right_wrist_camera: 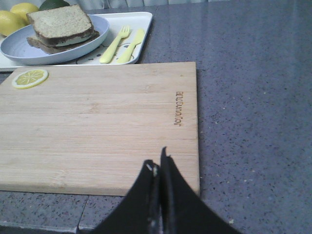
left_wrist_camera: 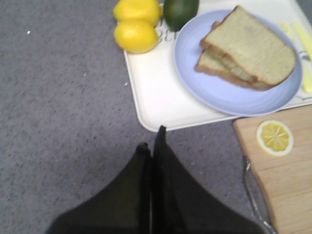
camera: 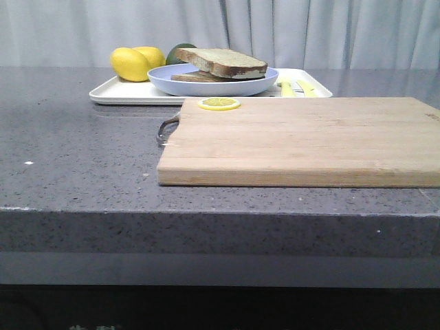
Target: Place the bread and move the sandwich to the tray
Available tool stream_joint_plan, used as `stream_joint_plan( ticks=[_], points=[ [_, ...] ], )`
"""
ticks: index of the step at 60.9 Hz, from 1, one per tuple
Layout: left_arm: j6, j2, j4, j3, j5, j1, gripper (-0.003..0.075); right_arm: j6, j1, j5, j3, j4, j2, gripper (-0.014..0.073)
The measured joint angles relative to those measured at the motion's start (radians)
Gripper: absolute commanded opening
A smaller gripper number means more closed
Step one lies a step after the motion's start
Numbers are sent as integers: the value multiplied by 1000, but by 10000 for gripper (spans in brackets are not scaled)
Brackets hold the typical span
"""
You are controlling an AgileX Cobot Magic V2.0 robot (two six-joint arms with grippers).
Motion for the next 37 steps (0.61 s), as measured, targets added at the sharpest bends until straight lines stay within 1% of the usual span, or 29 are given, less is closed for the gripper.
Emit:
stream_joint_plan(
  ticks=[9, 21, 37],
  points=[
    [0, -42, 20, 108, -8, 0, -20, 0, 0, 0, 0, 0, 0, -59],
    [0, -132, 26, 231, -75, 6, -20, 0, 0, 0, 0, 0, 0, -59],
    [-18, -294, 28, 440, -184, 83, -20, 0, 0, 0, 0, 0, 0, -59]
  ],
)
